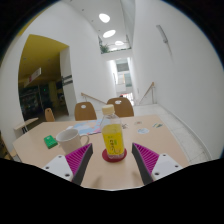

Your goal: Pour water

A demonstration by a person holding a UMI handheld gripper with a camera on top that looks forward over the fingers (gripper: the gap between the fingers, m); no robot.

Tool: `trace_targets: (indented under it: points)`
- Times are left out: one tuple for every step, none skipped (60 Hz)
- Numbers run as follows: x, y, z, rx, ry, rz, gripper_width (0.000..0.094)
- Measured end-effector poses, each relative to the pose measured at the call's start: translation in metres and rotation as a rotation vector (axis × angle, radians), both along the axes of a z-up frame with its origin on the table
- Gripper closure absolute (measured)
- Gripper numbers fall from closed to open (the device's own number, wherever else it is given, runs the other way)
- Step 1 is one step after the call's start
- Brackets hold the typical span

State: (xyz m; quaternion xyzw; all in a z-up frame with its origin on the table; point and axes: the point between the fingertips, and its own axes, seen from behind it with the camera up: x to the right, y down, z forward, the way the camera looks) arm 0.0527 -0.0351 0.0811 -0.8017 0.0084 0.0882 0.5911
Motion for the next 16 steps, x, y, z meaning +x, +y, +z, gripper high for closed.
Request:
trace_targets:
  points:
    - [-0.001,-0.007,0.0,-0.002,0.008,0.006,0.008]
    - [-0.003,-0.014,-0.001,-0.004,0.016,0.013,0.0084]
    - [-0.004,-0.02,-0.002,-0.008,0.024,0.019,0.0083]
    - [-0.005,-0.026,-0.002,-0.013,0.035,0.023,0.0085]
    - [-0.011,-0.03,-0.003,-0.018,0.045,0.025,0.0084]
    - [-0.009,-0.038,-0.004,-0.027,0.055,0.029,0.0084]
    - [-0.009,-0.044,-0.005,-0.032,0.062,0.034,0.0083]
    - [-0.01,-0.05,-0.005,-0.035,0.069,0.041,0.0081]
    - [-0.01,-0.055,-0.005,-0.035,0.076,0.047,0.0081]
    - [-0.01,-0.059,-0.004,-0.032,0.083,0.052,0.0081]
    - [-0.01,-0.063,-0.003,-0.029,0.09,0.056,0.0082]
    - [-0.01,-0.067,-0.003,-0.025,0.097,0.06,0.0081]
    - [-0.01,-0.071,-0.002,-0.023,0.104,0.066,0.0081]
    - [-0.015,-0.073,0.0,-0.02,0.107,0.072,0.008]
    - [-0.015,-0.075,-0.001,-0.019,0.11,0.083,0.0082]
    - [-0.014,-0.079,-0.001,-0.02,0.113,0.094,0.0079]
